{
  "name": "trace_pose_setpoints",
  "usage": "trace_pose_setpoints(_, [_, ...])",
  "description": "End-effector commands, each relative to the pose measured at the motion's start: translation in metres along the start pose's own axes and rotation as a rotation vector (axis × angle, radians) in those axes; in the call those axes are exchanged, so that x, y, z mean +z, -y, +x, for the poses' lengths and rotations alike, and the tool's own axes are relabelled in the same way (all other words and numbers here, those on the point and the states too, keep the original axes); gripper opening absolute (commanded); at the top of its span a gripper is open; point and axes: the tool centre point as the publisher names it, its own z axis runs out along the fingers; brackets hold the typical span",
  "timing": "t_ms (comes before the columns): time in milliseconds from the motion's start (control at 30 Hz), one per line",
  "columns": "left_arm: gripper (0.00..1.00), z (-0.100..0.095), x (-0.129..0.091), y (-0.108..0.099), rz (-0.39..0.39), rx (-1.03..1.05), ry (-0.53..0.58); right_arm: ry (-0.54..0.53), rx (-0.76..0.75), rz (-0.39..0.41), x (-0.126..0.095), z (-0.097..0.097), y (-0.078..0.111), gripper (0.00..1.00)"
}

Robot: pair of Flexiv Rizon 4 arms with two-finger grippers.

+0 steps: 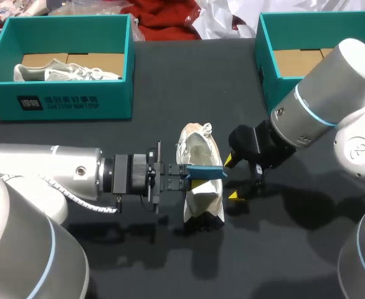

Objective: Take the shoe out of the shoebox, open the shoe tongue, remove and reinsert the insole, then place the shoe into the shoebox

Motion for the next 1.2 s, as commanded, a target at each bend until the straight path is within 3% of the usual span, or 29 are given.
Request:
trace_pose_setpoints(33, [0.0, 0.0, 0.007, -0.002, -0.004, -0.002, 0.01, 0.001, 0.001, 0.01, 0.004, 0.0, -0.004, 1.0])
trace_pose_setpoints(1200, [0.0, 0.002, 0.016, -0.012, 0.001, -0.014, 0.015, 0.002, 0.012, 0.024, 0.009, 0.003, -0.008, 1.0])
